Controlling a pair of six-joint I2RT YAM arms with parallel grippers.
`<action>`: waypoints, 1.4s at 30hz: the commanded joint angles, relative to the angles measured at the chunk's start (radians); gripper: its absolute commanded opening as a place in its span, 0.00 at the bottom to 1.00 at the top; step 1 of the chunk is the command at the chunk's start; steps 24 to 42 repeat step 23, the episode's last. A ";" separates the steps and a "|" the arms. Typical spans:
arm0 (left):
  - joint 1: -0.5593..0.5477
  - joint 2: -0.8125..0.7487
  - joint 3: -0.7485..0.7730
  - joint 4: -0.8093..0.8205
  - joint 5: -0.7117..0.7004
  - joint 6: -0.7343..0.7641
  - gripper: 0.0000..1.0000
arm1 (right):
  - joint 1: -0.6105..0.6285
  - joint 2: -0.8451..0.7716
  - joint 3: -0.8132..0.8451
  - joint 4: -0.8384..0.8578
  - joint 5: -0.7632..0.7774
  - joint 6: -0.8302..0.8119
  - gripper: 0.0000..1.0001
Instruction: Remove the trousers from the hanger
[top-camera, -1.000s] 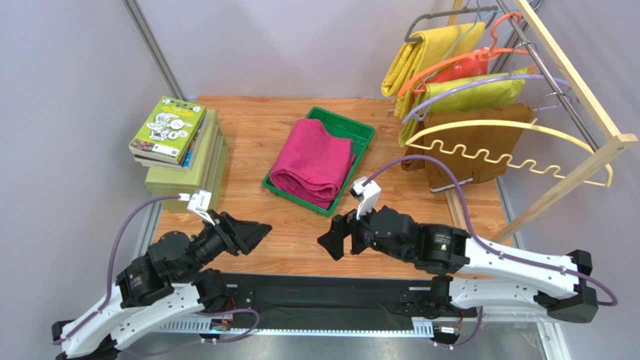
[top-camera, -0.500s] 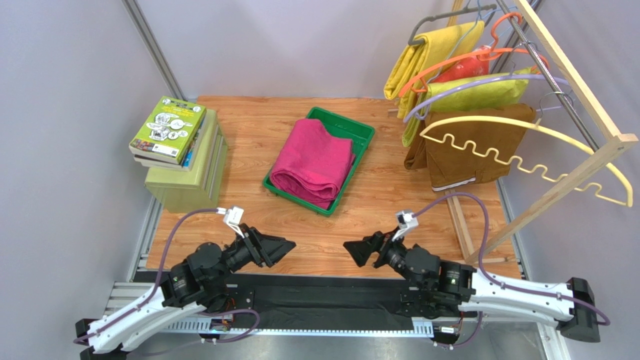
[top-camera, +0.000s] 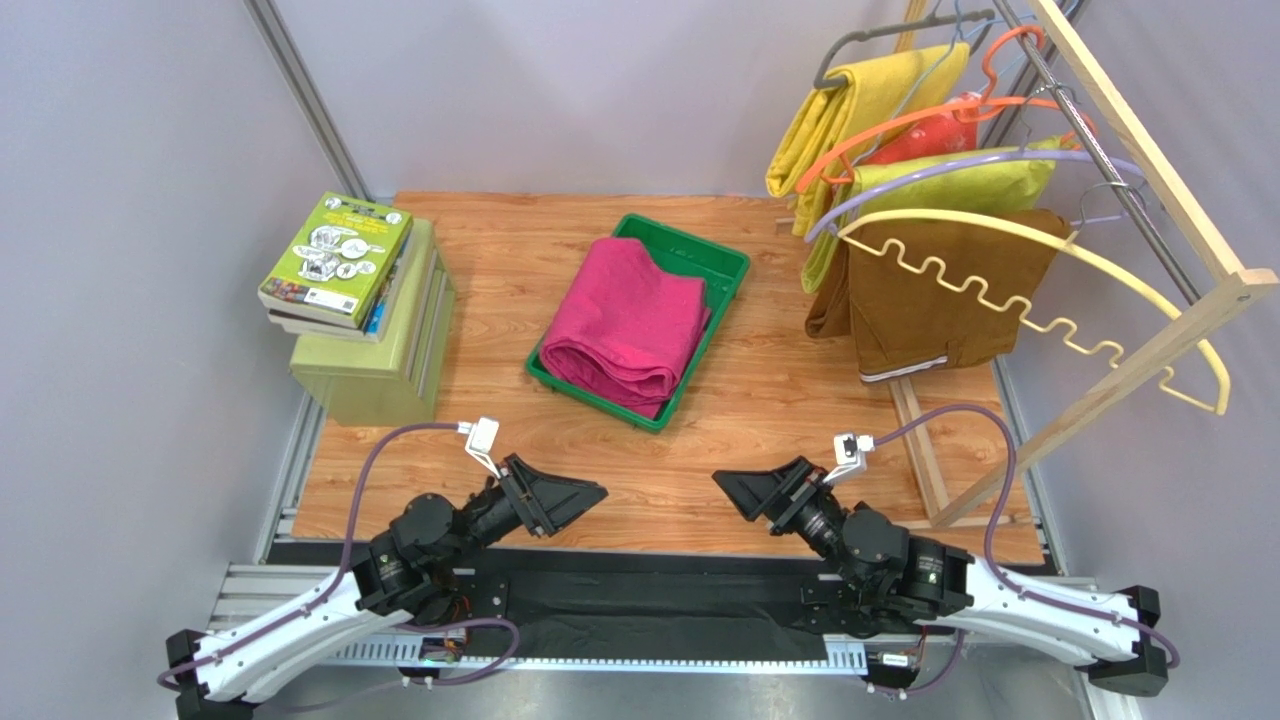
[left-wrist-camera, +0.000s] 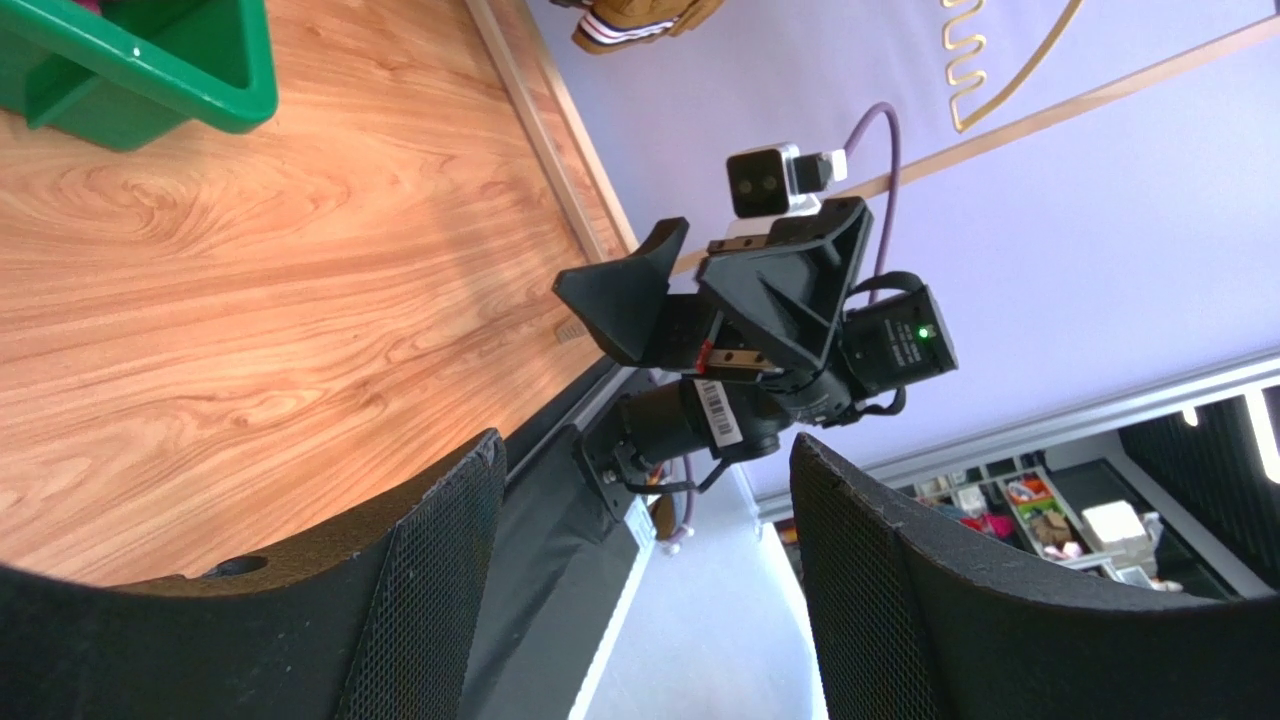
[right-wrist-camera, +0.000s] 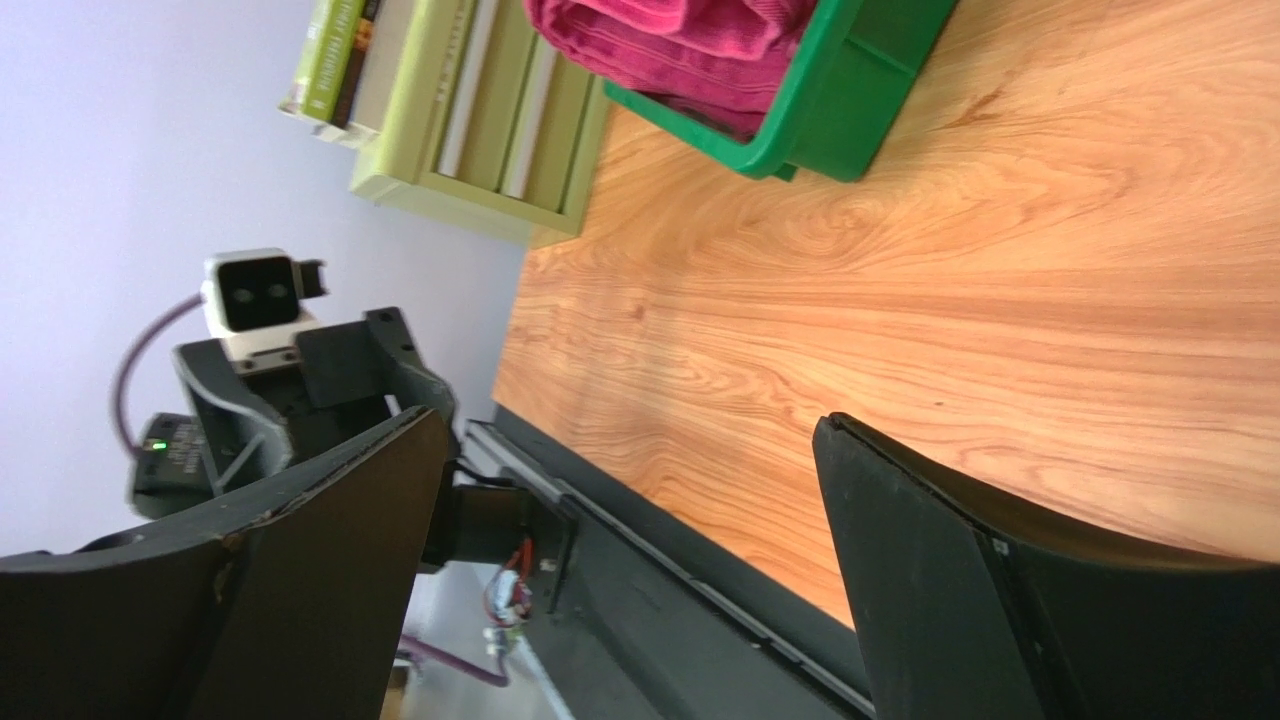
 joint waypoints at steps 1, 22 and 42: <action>0.000 -0.125 -0.124 -0.012 0.009 -0.014 0.75 | 0.007 -0.093 -0.126 -0.163 0.084 0.092 1.00; 0.000 -0.133 -0.118 -0.233 -0.037 -0.013 0.76 | 0.006 -0.080 -0.124 -0.286 0.104 0.216 1.00; 0.000 -0.134 -0.117 -0.221 -0.031 -0.013 0.76 | 0.007 -0.085 -0.127 -0.283 0.098 0.213 1.00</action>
